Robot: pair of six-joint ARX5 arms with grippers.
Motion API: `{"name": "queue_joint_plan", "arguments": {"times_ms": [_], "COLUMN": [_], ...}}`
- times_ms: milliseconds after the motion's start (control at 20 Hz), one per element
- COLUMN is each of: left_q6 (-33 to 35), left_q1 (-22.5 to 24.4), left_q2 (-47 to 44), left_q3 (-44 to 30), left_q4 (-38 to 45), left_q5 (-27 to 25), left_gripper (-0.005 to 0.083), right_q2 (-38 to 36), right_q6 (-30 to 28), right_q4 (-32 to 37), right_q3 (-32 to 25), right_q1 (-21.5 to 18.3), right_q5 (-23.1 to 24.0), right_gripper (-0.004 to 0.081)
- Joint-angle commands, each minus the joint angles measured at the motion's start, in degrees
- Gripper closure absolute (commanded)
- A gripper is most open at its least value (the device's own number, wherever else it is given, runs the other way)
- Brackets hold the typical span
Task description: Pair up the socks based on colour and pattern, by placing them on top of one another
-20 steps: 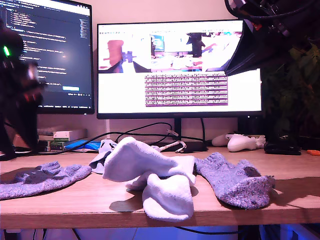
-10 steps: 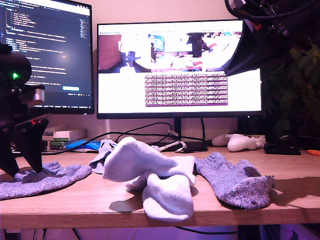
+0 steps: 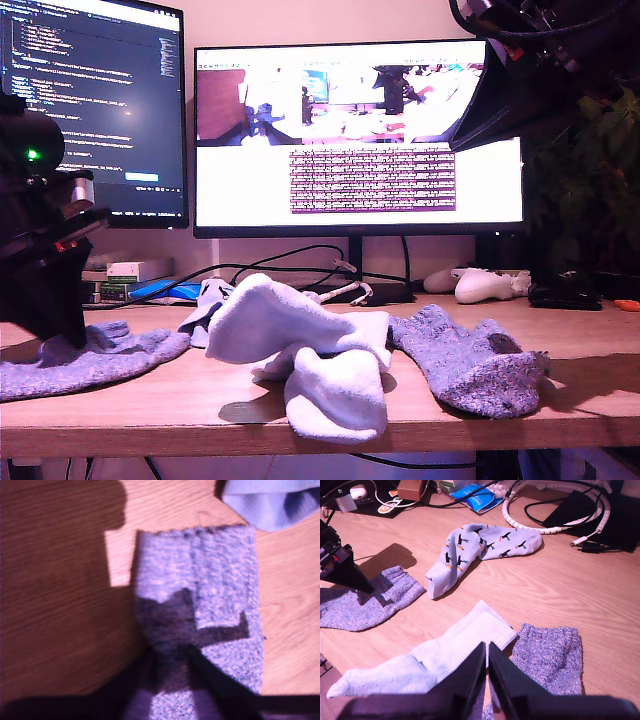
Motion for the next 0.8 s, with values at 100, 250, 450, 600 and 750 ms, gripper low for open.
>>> {"name": "queue_joint_plan", "arguments": {"times_ms": [100, 250, 450, 600, 750], "left_q6": [0.22, -0.17, -2.43, -4.9, -8.81], "left_q1": [-0.24, -1.46, -4.55, -6.73, -8.63], "left_q2": [-1.11, -6.1, -15.41, -21.53, -25.97], "left_q3": [-0.87, -0.85, -0.7, -0.57, -0.11], "left_q4": [-2.67, -3.87, -1.77, 0.92, 4.44], "left_q5": [6.78, 12.83, 14.19, 16.85, 19.32], "left_gripper": [0.0793, 0.0793, 0.0793, 0.0793, 0.0793], "right_q2": [0.0, 0.0, 0.11, 0.52, 1.81], "right_q6": [-0.31, -0.33, 1.66, 6.01, 14.23], "right_q4": [0.24, 0.26, 0.22, 0.15, 2.97], "right_q3": [-0.72, -0.7, -0.7, -0.72, -0.68], "right_q1": [-0.13, -0.15, -0.11, -0.11, -0.11], "right_q5": [-0.22, -0.17, -0.24, -4.57, -15.15], "right_gripper": [0.0783, 0.0783, 0.0782, 0.0782, 0.0657]}}
